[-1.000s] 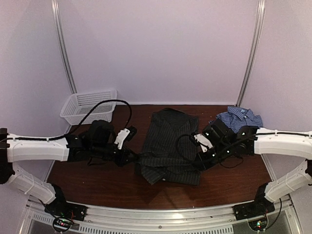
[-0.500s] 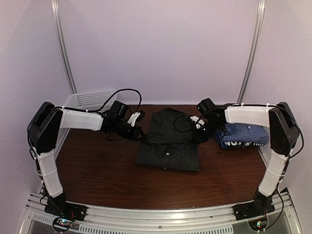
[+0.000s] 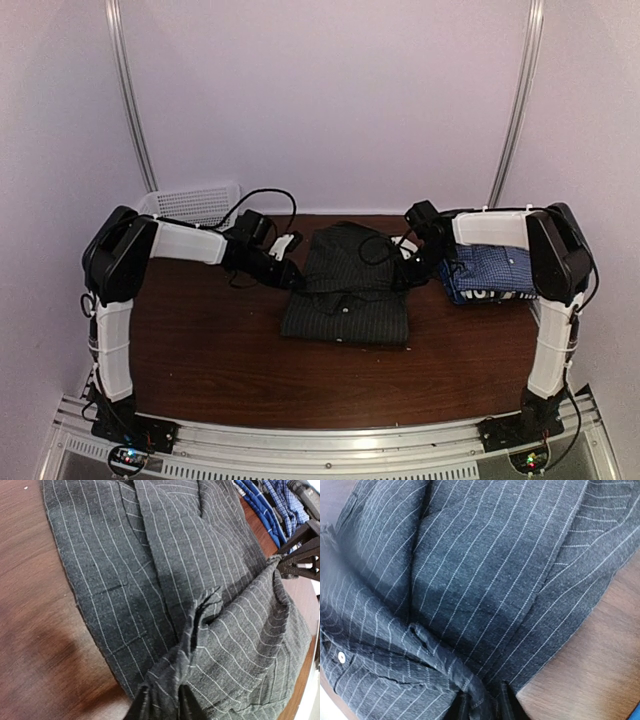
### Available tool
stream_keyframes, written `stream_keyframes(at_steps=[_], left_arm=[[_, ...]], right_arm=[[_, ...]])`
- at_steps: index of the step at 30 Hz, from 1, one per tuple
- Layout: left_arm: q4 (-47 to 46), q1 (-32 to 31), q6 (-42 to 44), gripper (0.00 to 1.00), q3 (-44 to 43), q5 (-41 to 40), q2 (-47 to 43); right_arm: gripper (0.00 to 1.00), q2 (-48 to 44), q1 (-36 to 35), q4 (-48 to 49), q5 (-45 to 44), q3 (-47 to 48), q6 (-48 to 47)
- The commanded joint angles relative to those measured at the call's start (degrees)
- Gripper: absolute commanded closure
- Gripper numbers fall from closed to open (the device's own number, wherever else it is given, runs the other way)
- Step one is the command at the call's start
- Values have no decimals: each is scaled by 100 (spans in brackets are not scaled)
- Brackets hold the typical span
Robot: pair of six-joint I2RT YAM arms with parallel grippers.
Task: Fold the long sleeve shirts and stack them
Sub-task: Fold the rectangle-folded shirt at the center of the board.
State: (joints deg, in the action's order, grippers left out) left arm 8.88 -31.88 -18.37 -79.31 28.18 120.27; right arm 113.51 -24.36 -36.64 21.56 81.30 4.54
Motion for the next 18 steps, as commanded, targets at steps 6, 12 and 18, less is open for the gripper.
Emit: stream_keyframes(at_steps=[6, 12, 18], left_arm=[[-132, 65, -224, 67, -469, -721, 93], [-419, 120, -559, 59, -361, -1201, -92], [-1376, 121, -815, 50, 500, -1537, -898]], right_arm=[[60, 18, 333, 286, -145, 527, 336], [59, -473, 415, 639, -299, 263, 507], [59, -1285, -7, 1420, 329, -893, 695]])
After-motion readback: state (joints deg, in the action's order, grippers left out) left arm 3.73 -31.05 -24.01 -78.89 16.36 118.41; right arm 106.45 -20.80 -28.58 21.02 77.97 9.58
